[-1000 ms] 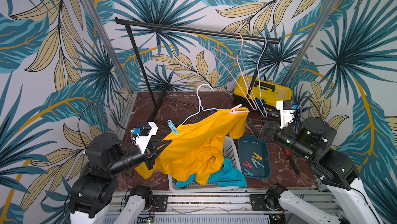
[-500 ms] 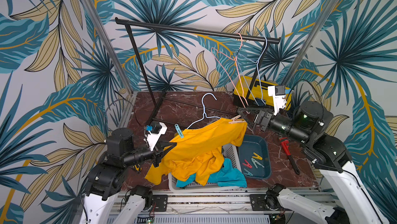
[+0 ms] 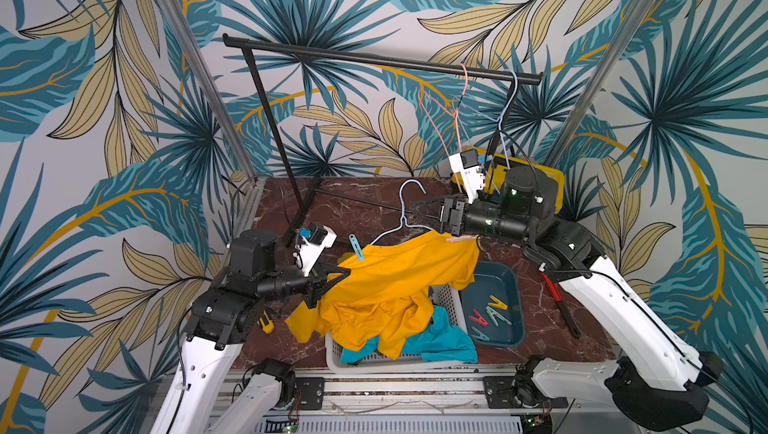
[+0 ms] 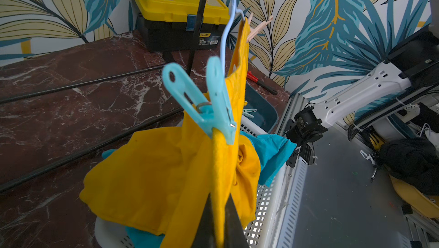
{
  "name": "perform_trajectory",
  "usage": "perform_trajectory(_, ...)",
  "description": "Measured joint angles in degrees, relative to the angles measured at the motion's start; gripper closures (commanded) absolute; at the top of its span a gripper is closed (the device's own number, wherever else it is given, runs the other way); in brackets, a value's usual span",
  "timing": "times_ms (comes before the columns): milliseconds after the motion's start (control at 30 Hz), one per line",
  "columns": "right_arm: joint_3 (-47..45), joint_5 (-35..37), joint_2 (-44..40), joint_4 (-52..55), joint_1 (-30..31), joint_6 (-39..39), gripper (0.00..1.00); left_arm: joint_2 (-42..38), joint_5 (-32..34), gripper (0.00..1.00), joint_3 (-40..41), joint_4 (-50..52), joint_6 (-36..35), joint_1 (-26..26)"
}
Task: Remove the clothespins securing t-shirts to the hanger
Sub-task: Pick up the hanger from the clothes rail.
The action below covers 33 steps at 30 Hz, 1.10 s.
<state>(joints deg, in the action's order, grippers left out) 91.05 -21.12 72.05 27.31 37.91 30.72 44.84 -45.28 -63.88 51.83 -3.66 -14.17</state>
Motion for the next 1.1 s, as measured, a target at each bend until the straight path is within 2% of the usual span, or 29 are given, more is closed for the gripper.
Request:
perform_trajectory(233,0.0,3.9,0.7,0.5,1.0,-0.7,0.45,0.4,-0.3,1.00,-1.3,0.0,-0.1,-0.7)
perform_trajectory(533,0.0,5.5,3.2,0.6,2.4,-0.8,0.54,2.6,-0.4,1.00,-2.2,-0.1,-0.6,-3.0)
perform_trajectory(733,0.0,5.7,4.5,0.6,2.8,-0.8,0.70,2.9,0.0,1.00,-2.2,-0.9,-0.5,-4.9)
perform_trajectory(800,0.0,5.7,4.5,0.1,2.9,-0.9,0.79,2.9,0.1,1.00,-2.2,-1.4,-0.4,-5.4)
perform_trajectory(900,-0.5,6.3,4.2,-0.8,3.0,-1.3,0.86,3.0,0.1,0.99,-2.2,-1.9,0.2,-5.7)
perform_trajectory(1033,-2.3,7.5,3.3,-1.2,2.9,-2.6,0.94,3.0,-0.5,0.72,-2.1,-2.8,0.8,-5.7)
perform_trajectory(1100,-3.1,7.6,2.9,-1.2,2.9,-3.0,0.95,2.9,-0.9,0.47,-2.1,-3.5,0.9,-5.7)
